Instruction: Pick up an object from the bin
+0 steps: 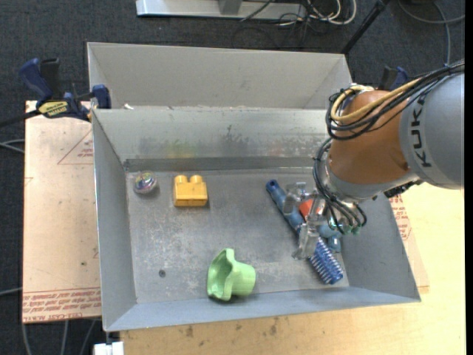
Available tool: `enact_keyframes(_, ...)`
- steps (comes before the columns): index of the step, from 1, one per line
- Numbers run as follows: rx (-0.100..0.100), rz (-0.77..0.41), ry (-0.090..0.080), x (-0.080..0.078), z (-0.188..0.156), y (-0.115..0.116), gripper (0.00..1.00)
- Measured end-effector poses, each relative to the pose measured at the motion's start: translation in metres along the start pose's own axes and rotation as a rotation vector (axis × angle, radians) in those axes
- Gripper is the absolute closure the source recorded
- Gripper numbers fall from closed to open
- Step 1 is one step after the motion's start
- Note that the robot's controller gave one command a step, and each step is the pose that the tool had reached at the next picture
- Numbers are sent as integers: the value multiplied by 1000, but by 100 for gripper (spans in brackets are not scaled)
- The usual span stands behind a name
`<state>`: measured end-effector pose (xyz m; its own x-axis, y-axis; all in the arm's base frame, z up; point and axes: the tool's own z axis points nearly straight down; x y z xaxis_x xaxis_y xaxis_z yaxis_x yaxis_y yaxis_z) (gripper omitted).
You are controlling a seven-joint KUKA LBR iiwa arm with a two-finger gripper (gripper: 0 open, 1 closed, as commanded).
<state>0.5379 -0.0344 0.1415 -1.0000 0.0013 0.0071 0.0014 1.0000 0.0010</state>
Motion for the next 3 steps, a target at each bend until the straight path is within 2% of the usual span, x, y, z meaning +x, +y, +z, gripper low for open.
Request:
enact_keyframes(1,2,12,-15,31,73,-68,0)
enact_keyframes(2,1,104,-11,35,41,-92,0)
enact_keyframes(3,0,247,-11,35,21,-111,0)
